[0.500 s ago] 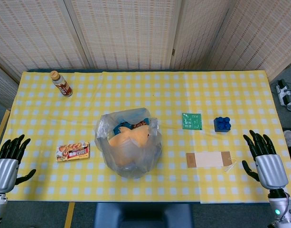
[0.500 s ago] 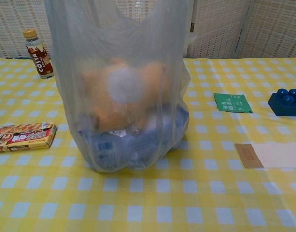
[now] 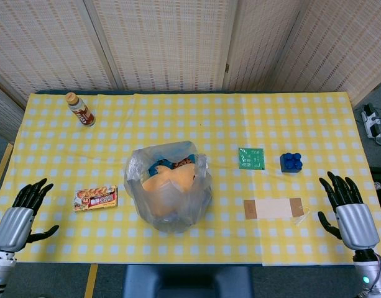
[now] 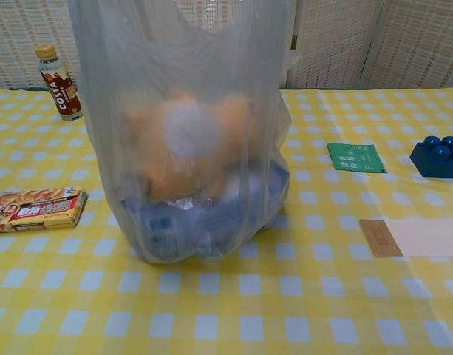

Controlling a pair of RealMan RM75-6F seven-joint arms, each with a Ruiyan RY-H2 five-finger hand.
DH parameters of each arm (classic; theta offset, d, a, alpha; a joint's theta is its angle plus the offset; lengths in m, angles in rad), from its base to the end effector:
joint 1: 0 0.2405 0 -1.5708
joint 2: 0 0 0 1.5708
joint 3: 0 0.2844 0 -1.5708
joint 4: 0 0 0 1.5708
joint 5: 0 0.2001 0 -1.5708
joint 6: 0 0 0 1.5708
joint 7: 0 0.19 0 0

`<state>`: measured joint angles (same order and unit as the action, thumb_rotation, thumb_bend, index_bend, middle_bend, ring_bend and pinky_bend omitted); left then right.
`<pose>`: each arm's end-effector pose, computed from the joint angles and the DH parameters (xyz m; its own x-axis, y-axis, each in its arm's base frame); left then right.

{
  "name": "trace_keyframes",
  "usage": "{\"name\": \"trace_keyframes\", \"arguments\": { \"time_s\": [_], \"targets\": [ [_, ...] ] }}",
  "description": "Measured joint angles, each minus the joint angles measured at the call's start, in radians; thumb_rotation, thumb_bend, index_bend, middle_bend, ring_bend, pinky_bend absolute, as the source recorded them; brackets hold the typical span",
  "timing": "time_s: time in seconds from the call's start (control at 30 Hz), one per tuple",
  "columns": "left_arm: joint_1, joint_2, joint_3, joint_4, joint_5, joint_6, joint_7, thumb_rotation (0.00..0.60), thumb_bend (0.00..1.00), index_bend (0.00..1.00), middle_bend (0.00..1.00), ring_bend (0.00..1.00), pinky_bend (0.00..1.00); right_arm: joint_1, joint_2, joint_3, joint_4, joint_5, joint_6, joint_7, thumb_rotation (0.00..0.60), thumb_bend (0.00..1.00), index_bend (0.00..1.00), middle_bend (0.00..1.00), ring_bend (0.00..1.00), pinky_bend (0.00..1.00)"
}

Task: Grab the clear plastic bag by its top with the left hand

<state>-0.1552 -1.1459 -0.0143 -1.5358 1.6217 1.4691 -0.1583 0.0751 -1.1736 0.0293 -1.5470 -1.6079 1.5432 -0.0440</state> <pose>-0.3129 0.2432 0.1594 0.3110 0.0465 0.9493 0.9369 -0.1830 -0.2980 -0.3219 -0.2205 0.1654 0.4478 0.0370 0.8934 -0.8875 -0.1032 0.4491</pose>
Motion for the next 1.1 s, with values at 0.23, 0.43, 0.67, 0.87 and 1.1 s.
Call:
{"name": "trace_keyframes", "arguments": {
  "time_s": [0.23,0.43,0.67,0.87,1.1],
  "targets": [
    [-0.043,0.009,0.018,-0.006,0.117,0.051,-0.228,0.6,0.2,0.08,0.13,0.1,0.25,-0.005,-0.001,-0.013,-0.003,-0.023,0.007,-0.011,0.6,0.41,0.0,0.0,0.0,0.0],
    [-0.138,0.09,0.068,-0.041,0.236,0.035,-0.661,0.6,0.14,0.08,0.09,0.04,0.19,-0.005,0.009,-0.037,-0.006,-0.053,-0.003,-0.006,0.6,0.41,0.0,0.0,0.0,0.0],
    [-0.294,0.157,0.117,-0.044,0.422,0.041,-1.051,0.6,0.1,0.1,0.09,0.03,0.13,0.019,0.062,-0.081,-0.021,-0.104,-0.057,0.055,0.6,0.41,0.0,0.0,0.0,0.0],
    [-0.396,0.165,0.116,-0.06,0.404,0.0,-1.033,0.6,0.09,0.11,0.09,0.01,0.08,0.029,0.076,-0.095,-0.028,-0.115,-0.078,0.075,0.6,0.41,0.0,0.0,0.0,0.0],
    [-0.426,0.156,0.087,-0.035,0.334,-0.008,-0.999,0.6,0.08,0.13,0.09,0.01,0.08,0.034,0.095,-0.111,-0.027,-0.141,-0.073,0.121,0.6,0.41,0.0,0.0,0.0,0.0]
  ]
}}
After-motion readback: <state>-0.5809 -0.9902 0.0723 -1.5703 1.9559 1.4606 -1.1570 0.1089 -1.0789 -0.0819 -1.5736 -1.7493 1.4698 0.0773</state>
